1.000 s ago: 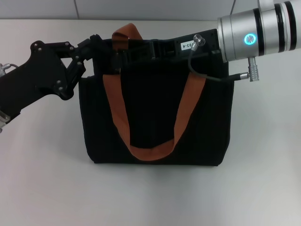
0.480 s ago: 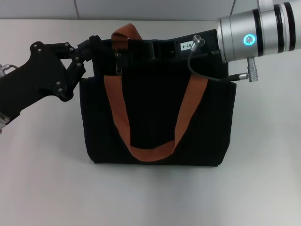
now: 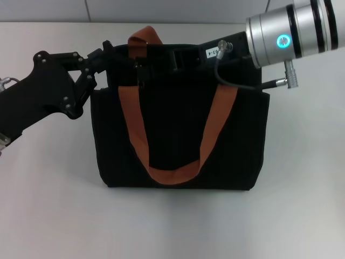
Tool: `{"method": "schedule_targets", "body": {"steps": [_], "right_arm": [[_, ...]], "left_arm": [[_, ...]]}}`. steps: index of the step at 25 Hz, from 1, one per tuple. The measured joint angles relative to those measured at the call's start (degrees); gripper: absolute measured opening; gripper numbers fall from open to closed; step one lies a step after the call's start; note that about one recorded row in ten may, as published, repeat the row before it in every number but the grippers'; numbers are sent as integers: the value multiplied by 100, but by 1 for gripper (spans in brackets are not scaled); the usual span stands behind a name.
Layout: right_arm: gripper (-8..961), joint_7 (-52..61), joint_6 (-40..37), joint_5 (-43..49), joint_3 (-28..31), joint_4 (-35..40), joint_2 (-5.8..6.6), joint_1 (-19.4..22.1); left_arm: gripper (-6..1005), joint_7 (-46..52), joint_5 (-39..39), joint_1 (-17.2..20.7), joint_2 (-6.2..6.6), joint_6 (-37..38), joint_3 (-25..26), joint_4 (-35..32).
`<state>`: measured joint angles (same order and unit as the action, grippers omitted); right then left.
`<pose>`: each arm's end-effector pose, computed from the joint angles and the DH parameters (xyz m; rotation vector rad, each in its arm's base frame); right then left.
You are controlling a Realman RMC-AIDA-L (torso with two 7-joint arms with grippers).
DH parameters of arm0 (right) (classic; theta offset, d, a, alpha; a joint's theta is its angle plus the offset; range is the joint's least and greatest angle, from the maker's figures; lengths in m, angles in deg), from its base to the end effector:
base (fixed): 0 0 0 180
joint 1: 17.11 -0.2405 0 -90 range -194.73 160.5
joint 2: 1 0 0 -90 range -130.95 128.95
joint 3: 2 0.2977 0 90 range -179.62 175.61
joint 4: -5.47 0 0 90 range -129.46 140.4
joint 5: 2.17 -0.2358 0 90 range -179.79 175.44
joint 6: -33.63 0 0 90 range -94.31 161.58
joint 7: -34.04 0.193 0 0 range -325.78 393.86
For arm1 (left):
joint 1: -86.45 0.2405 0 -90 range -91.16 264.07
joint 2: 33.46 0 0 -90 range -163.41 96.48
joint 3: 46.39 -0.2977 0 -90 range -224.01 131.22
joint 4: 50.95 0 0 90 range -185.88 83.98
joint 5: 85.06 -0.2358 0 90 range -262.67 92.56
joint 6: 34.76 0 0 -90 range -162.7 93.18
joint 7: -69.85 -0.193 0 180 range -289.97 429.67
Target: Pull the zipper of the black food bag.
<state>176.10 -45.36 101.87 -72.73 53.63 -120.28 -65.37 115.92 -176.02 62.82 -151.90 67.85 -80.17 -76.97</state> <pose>0.0937 0.4406 -0.1125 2.7049 -1.3139 -0.5205 -0.2842 0.3450 -0.0169 -2.3018 -0.0904 -1.1748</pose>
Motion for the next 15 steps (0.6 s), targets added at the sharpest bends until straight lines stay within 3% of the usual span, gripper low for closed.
{"method": "schedule_targets", "body": {"steps": [6, 15], "right_arm": [[-3, 623, -97, 467, -11, 547, 2, -62], [-2, 1261, -198, 1032, -15, 705, 1, -306]], "left_arm": [[85, -2, 0, 23, -5, 1, 4, 1], [88, -2, -1, 47, -3, -27, 3, 0]]}}
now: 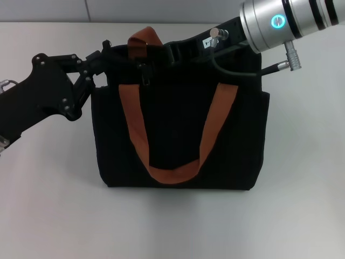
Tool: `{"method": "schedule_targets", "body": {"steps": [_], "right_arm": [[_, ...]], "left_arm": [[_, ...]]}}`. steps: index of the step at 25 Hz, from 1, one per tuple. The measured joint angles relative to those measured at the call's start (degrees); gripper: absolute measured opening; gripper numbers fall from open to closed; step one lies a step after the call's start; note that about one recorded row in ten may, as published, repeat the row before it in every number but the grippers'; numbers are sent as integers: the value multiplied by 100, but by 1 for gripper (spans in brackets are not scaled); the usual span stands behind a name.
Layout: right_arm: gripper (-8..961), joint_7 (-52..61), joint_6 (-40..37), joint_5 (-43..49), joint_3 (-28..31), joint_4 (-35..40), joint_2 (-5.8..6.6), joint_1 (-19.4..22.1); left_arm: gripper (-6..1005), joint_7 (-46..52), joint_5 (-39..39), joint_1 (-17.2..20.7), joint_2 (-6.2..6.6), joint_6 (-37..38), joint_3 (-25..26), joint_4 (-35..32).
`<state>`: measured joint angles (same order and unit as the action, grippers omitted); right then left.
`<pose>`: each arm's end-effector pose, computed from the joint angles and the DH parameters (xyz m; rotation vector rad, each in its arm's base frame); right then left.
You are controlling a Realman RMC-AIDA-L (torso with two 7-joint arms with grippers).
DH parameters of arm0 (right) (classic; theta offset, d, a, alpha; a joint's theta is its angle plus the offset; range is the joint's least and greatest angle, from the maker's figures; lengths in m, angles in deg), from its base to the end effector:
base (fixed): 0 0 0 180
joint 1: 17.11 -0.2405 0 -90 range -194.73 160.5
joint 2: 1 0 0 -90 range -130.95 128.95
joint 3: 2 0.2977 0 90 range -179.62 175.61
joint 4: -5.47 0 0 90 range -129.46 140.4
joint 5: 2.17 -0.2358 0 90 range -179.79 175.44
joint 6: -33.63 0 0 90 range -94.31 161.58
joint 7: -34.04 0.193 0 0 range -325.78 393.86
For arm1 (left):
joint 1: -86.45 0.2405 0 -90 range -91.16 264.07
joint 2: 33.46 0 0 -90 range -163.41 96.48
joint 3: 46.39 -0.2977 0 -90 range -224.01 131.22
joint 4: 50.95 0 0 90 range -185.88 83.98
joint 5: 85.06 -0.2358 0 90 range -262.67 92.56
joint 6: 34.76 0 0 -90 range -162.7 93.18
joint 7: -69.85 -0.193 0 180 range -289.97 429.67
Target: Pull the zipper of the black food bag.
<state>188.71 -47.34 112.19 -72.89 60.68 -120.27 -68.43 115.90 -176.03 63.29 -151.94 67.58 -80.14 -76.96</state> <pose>0.0750 0.4472 -0.1044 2.7736 -1.3951 -0.3223 -0.2875 0.3433 -0.0173 -2.2978 -0.1032 -1.1666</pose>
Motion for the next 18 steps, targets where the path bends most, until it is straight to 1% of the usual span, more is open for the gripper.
{"method": "schedule_targets", "body": {"steps": [9, 15, 18], "right_arm": [[-2, 347, -58, 205, 40, 84, 5, 4], [-2, 477, -85, 273, 54, 245, 8, 109], [-3, 566, -143, 450, 61, 414, 8, 210]], "left_arm": [[91, 0, 0, 22, 1, -13, 0, -1], [94, 0, 1, 29, 0, -14, 9, -1], [95, 0, 1, 31, 0, -16, 16, -1]]}}
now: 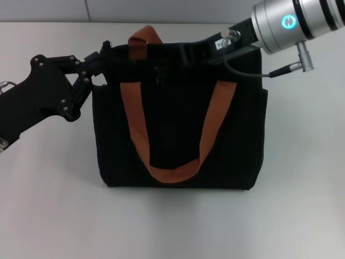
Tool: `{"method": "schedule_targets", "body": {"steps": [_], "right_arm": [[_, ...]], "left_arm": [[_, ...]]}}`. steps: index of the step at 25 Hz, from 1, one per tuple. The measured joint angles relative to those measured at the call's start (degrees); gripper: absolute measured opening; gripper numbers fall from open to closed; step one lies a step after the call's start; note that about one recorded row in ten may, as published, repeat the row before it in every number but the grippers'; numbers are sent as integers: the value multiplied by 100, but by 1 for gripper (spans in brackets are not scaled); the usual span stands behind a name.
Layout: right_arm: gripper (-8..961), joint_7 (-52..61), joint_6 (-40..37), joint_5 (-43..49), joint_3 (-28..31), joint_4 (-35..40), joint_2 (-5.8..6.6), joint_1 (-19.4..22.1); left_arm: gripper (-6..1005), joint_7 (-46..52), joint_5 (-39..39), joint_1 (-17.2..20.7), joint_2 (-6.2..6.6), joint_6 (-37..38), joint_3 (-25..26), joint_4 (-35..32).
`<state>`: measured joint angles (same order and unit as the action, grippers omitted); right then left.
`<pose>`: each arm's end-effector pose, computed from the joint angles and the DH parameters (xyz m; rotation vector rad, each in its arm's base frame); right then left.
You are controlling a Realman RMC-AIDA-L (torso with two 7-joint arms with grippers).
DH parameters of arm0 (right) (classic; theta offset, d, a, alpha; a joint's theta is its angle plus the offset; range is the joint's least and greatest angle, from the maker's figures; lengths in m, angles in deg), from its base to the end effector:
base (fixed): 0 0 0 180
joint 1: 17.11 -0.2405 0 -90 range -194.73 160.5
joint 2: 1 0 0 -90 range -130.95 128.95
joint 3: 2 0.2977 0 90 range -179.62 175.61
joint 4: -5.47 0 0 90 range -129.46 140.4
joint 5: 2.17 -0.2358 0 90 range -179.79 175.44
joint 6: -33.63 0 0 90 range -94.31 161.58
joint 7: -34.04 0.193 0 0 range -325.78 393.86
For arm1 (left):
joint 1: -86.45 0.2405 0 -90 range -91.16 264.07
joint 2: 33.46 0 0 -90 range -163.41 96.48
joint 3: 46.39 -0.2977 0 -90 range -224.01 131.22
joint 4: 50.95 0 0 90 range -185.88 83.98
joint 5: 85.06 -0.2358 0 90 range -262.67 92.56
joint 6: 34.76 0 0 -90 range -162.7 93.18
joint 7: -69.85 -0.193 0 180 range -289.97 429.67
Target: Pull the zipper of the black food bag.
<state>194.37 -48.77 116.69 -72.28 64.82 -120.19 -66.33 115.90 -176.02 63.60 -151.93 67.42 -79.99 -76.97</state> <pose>0.0904 0.4475 -0.0937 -2.7161 1.4872 0.2605 -0.2899 0.3423 -0.0168 -2.2927 -0.1114 -1.1608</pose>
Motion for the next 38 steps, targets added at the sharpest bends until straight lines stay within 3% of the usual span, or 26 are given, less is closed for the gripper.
{"method": "schedule_targets", "body": {"steps": [24, 32, 38], "right_arm": [[-2, 453, -533, 545, 428, 1709, -22, 1178], [-1, 242, -627, 264, 474, 1683, -18, 1174], [74, 150, -652, 28, 467, 1331, 5, 954]], "left_arm": [[103, -18, 13, -8, 11, -80, 136, 0], [106, -17, 15, -30, 12, -92, 137, 0], [108, -10, 44, -62, 2, -94, 134, 1]]}}
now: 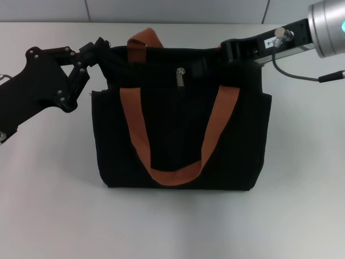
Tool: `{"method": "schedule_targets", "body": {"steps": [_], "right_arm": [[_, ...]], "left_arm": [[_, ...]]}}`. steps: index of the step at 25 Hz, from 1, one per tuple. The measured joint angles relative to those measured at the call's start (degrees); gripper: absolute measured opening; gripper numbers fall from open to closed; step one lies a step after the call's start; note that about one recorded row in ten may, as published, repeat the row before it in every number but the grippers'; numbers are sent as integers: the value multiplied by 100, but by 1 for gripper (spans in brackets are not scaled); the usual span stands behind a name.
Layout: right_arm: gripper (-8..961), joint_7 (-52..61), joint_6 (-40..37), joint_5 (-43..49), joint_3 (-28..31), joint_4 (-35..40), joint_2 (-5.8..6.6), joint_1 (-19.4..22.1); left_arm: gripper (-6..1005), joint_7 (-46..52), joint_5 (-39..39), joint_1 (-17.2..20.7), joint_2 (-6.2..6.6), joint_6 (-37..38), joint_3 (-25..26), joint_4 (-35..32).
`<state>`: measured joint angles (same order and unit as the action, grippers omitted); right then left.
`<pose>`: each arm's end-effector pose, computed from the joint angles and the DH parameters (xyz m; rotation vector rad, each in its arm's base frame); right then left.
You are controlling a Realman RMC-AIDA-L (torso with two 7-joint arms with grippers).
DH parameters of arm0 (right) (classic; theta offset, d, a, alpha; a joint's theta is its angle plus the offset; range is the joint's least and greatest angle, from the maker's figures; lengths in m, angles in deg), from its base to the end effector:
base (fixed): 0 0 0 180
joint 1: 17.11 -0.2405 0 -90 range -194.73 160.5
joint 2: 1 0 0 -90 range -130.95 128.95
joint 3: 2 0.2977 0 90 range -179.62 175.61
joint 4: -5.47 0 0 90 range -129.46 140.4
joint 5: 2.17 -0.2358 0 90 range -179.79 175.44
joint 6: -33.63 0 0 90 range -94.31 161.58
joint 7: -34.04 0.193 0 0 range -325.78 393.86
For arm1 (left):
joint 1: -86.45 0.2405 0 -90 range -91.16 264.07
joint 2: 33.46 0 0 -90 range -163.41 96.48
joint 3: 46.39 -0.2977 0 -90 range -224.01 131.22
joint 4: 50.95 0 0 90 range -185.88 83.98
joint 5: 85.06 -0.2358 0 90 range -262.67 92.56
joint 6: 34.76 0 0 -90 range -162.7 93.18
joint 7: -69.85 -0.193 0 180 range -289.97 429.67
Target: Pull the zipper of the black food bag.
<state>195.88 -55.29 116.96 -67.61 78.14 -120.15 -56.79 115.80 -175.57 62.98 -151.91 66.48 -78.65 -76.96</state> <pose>0.1207 0.4280 -0.0447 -2.6415 1.4955 0.3542 -0.2898 0.3500 -0.0119 -2.2596 -0.1114 -1.1525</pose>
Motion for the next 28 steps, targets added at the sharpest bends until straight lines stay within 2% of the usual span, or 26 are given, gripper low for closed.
{"method": "schedule_targets", "body": {"steps": [3, 7, 11, 24, 28], "right_arm": [[111, -78, -1, -94, -10, -107, 0, -105], [282, -82, 8, -114, -31, -169, -1, -176], [326, -111, 34, -121, -40, -503, -4, -353], [319, -217, 49, -294, -78, -671, -25, -490], [316, -233, 157, -300, -273, -674, -29, -521]], "left_arm": [[109, 14, 45, -83, 1, 0, -1, 49], [110, 17, 97, -146, 5, -11, -1, 76], [112, 51, 182, -240, 7, -32, -1, 76], [116, 72, 197, -349, 1, -40, 0, 129], [118, 75, 204, -347, -2, 1, 0, 140]]}}
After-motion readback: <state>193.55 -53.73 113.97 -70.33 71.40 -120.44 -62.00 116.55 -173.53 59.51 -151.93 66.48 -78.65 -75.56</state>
